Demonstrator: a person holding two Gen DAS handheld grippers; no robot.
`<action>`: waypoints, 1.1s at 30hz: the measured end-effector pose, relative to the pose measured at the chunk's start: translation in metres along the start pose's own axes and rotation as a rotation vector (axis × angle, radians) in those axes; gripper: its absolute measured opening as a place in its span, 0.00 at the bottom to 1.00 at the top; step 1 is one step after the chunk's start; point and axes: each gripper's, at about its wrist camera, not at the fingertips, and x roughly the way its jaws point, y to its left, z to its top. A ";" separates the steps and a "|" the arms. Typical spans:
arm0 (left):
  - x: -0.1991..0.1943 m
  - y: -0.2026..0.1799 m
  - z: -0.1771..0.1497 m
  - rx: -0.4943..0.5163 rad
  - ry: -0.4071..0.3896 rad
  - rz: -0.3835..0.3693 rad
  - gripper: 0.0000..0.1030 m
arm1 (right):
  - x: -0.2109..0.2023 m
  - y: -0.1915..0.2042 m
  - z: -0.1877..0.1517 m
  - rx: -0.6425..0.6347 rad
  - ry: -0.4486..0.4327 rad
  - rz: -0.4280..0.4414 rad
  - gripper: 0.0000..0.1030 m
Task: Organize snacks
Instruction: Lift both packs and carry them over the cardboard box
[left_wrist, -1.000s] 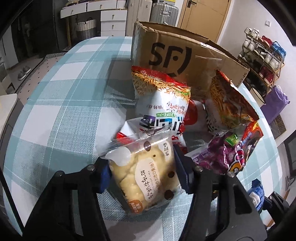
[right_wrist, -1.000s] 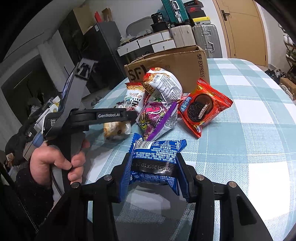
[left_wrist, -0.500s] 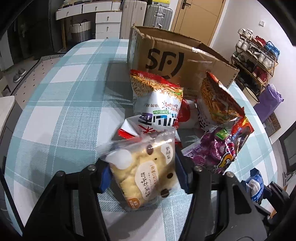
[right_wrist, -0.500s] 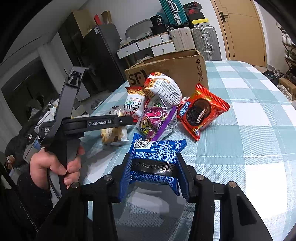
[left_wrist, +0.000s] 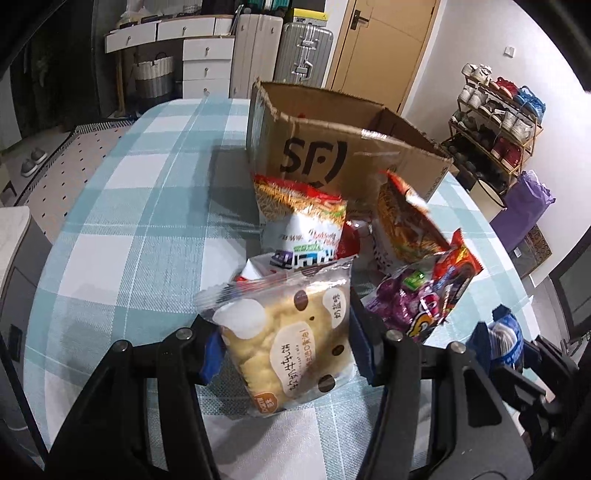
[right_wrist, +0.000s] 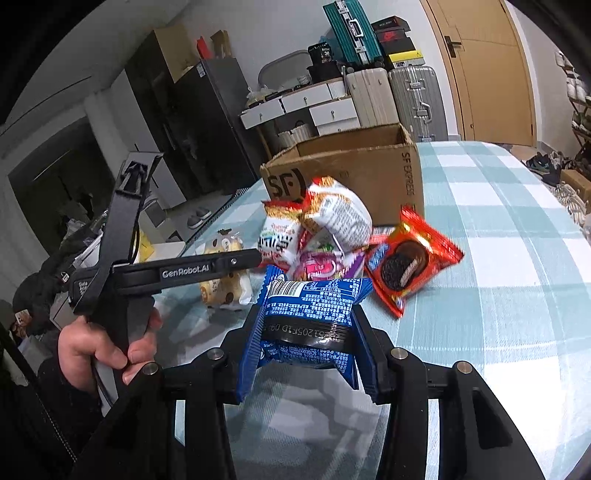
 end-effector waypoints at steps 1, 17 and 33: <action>-0.003 -0.001 0.002 0.003 -0.006 -0.004 0.52 | -0.001 0.001 0.001 0.000 -0.003 0.002 0.44; -0.030 -0.025 0.053 0.095 -0.060 -0.041 0.52 | -0.003 0.005 0.072 -0.076 -0.092 0.029 0.44; -0.019 -0.043 0.129 0.142 -0.062 -0.058 0.52 | 0.030 -0.013 0.147 -0.074 -0.097 0.037 0.44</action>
